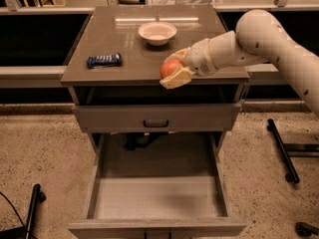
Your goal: Place apple into middle drawer
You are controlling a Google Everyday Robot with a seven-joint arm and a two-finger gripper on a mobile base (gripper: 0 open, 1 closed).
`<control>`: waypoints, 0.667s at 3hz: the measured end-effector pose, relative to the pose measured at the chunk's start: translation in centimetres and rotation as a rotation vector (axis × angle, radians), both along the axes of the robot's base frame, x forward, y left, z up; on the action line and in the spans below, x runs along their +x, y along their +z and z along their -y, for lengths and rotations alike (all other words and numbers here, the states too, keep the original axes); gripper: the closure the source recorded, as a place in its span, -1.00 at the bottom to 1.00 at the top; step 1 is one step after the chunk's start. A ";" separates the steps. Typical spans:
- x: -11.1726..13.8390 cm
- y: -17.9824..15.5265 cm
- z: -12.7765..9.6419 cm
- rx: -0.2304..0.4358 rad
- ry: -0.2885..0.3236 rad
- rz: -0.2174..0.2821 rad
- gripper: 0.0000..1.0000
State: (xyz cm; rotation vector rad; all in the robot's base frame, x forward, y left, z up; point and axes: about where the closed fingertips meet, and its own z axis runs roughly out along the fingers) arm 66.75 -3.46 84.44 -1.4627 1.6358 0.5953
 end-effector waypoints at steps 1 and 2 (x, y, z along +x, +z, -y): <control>-4.0 2.0 -1.5 -0.015 0.111 0.147 1.00; -7.4 -0.1 -2.3 -0.084 0.146 0.139 1.00</control>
Offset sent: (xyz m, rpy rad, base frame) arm -0.1193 0.0287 -0.0320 -0.1684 -0.1028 0.1752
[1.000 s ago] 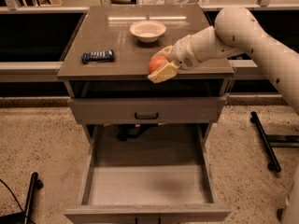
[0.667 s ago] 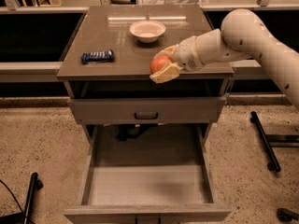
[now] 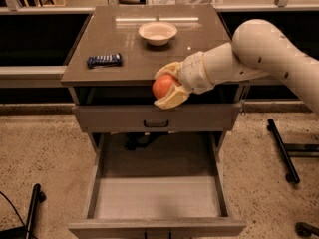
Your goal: Place apple into middle drawer
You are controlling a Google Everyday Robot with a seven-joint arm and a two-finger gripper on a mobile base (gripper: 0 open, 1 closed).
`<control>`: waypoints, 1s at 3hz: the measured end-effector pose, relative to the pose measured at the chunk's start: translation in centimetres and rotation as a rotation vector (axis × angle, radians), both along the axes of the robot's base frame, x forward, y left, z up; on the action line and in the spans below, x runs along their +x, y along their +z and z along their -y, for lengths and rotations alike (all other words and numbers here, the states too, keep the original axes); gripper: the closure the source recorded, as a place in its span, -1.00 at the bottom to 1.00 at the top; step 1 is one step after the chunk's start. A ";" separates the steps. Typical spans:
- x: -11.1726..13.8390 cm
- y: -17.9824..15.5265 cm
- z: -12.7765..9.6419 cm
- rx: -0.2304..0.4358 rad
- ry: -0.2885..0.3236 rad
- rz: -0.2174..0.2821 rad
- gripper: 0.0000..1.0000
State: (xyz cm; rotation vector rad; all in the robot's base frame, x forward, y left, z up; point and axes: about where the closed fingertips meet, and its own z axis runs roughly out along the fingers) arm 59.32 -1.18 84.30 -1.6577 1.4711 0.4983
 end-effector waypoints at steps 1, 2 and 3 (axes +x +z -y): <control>-0.7 -1.0 -0.4 -0.010 0.012 -0.019 1.00; -1.0 -5.2 0.2 0.035 0.028 -0.102 1.00; -2.2 -8.7 0.7 0.077 0.066 -0.160 1.00</control>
Offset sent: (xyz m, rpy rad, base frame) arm -0.0028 -0.0138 -0.0781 0.0601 0.1554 0.0108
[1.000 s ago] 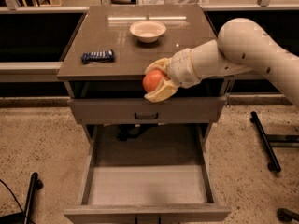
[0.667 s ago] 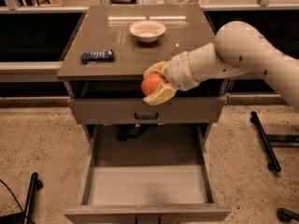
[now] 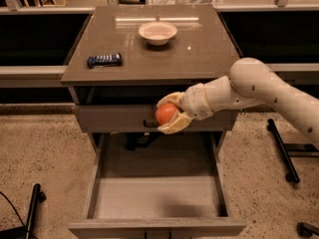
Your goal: Place apple into middle drawer
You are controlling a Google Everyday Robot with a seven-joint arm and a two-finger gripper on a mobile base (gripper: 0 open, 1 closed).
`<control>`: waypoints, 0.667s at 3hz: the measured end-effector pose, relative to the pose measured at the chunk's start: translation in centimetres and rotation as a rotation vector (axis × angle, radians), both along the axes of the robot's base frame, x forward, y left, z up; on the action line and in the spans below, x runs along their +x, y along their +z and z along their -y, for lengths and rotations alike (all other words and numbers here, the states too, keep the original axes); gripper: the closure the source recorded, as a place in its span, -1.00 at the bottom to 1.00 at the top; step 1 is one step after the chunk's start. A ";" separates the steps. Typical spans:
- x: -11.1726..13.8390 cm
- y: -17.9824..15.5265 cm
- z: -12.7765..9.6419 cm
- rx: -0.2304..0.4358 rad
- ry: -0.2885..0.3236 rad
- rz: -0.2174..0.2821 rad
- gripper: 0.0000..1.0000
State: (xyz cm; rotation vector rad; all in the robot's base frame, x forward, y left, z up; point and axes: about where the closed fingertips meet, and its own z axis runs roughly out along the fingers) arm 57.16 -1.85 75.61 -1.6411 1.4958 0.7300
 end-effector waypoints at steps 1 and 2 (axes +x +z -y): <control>-1.0 -8.2 3.2 0.104 -0.032 -0.059 1.00; -1.0 -8.5 3.1 0.107 -0.028 -0.060 1.00</control>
Offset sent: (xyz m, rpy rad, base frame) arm -0.0107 -0.0478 -0.1087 0.1431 0.0585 0.0071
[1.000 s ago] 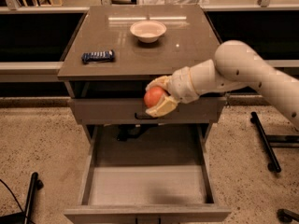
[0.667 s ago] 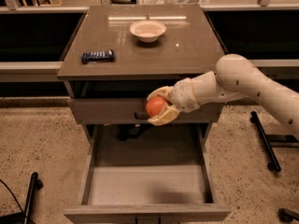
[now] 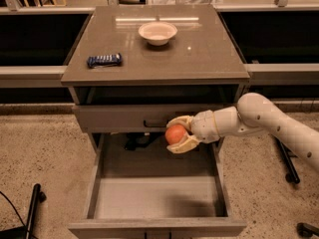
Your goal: Place apple into middle drawer
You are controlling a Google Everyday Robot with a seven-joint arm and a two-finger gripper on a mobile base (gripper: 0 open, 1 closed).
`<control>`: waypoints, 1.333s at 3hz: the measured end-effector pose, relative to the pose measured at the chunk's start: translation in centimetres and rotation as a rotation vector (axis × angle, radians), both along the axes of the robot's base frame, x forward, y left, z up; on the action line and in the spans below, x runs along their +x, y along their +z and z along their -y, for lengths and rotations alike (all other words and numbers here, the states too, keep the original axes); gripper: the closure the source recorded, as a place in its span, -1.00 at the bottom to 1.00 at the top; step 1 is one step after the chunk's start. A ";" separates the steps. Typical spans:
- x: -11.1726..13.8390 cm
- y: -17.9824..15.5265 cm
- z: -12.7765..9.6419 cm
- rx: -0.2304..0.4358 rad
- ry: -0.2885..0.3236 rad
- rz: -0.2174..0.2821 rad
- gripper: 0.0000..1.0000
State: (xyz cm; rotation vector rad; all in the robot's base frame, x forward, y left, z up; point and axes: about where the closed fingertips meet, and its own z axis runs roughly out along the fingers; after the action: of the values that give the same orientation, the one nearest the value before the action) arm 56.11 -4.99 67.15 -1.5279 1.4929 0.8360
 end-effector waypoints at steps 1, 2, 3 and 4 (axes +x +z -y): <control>0.3 -2.8 -0.2 0.027 -0.007 -0.001 1.00; 0.1 -9.5 -0.3 -0.008 -0.036 -0.013 1.00; -1.3 -15.2 -0.6 -0.088 -0.048 0.014 1.00; -3.0 -19.7 -2.1 -0.120 0.000 0.006 1.00</control>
Offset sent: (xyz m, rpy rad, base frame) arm -0.0014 -0.0006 -0.1879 -0.0766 0.0221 -0.0966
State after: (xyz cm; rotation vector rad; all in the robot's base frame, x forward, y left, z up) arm 53.09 -2.90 47.49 -1.6161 1.5631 0.7527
